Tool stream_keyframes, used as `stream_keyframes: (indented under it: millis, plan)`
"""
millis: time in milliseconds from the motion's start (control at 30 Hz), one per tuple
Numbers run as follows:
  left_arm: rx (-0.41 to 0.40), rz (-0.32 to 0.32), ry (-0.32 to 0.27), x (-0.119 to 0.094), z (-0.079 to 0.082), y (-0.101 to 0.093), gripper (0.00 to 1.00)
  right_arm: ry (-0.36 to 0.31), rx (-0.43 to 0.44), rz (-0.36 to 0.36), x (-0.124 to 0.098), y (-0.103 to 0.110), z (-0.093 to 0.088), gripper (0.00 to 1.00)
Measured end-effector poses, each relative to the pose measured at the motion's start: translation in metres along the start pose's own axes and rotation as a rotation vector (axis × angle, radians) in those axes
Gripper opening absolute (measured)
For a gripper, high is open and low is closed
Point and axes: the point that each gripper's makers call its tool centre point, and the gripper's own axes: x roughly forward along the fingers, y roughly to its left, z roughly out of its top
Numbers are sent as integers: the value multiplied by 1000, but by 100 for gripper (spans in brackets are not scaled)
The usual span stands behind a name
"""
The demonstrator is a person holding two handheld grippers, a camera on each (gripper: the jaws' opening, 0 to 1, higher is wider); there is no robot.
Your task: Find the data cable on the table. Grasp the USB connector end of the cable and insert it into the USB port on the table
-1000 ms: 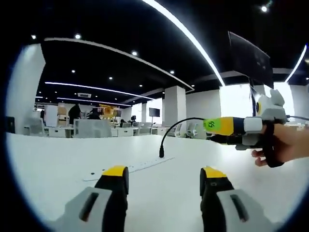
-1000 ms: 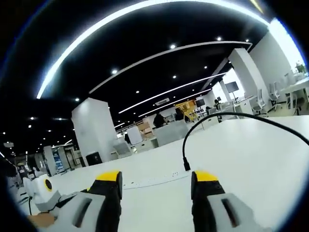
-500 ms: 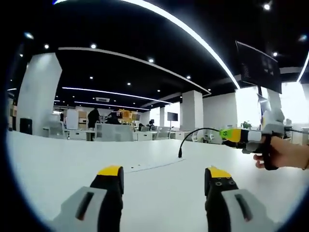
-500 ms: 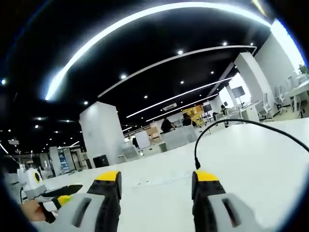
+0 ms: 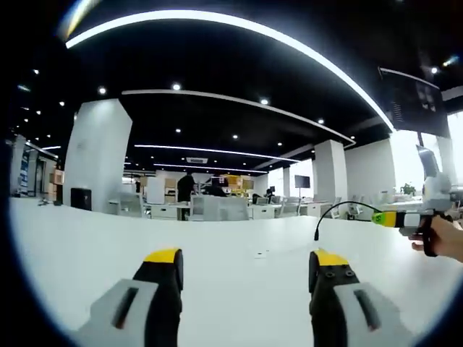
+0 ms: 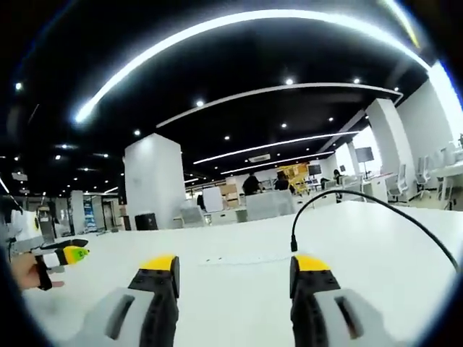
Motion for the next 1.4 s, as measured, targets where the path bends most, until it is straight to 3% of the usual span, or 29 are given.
stream_keyframes:
  millis: [200,367,567,1400]
  plan:
    - [32,41,5,-12,-1,13,71,-17,-58,2,-10,9,5,67]
    - [55,50,-3,-16,3,15,71,27,-109,-27,-11,2,-6,69]
    - [74,37,9,-17,0,13,71,20,-46,-28,-13,-2,-8,69]
    - [64,10,41,-21,-7,5,70,28,-11,-30,-13,-5,-14,69]
